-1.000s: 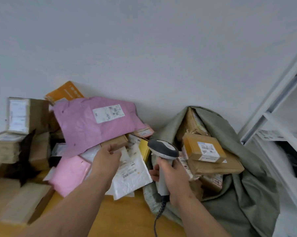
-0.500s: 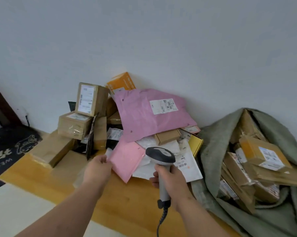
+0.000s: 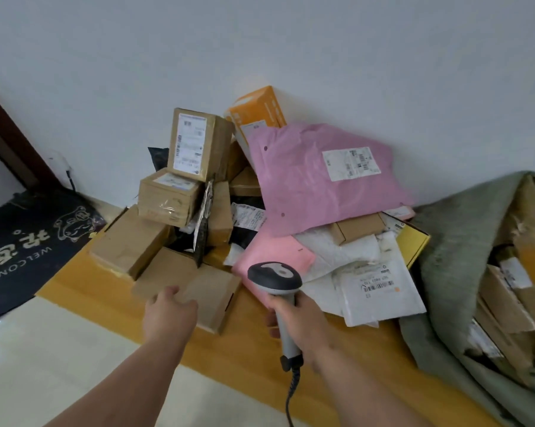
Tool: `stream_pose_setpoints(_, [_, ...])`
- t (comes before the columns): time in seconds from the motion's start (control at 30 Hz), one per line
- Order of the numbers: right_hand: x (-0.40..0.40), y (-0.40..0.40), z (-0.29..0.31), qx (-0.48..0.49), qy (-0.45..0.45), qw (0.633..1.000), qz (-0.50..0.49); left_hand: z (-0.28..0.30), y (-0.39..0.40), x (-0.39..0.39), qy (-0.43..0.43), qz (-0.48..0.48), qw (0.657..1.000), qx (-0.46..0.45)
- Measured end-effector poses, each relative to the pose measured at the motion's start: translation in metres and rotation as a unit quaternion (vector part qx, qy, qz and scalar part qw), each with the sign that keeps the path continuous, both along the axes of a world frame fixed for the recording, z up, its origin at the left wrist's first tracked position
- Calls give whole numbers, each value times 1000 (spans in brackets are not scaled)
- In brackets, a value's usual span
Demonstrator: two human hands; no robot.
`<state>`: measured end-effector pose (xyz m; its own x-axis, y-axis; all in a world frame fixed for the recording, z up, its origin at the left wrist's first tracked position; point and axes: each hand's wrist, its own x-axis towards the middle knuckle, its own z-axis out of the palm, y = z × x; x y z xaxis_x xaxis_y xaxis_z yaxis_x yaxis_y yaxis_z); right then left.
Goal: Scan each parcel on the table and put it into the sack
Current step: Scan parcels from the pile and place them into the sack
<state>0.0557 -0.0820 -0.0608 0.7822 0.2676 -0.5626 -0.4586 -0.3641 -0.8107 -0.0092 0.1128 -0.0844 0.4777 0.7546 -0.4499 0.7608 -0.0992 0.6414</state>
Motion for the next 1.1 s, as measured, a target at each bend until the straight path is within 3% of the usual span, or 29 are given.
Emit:
stream_pose_setpoints(0.17, [-7,54,-19,10,8,999,-31,-8,52,0,61,-70,995,43])
stream_pose_setpoints(0.43, [-30,99,-43,11,28,995,-93,-33,88,-10,91,-150,984,-15])
stream_pose_setpoints(0.77, [-50,76,-50,34,53,990,-130,-40,94,-22,153,-126,979,-42])
stream_pose_setpoints(1.1, [-82,5,-39,98,44,981,-162,-14,32,-52,30,10,987,-159])
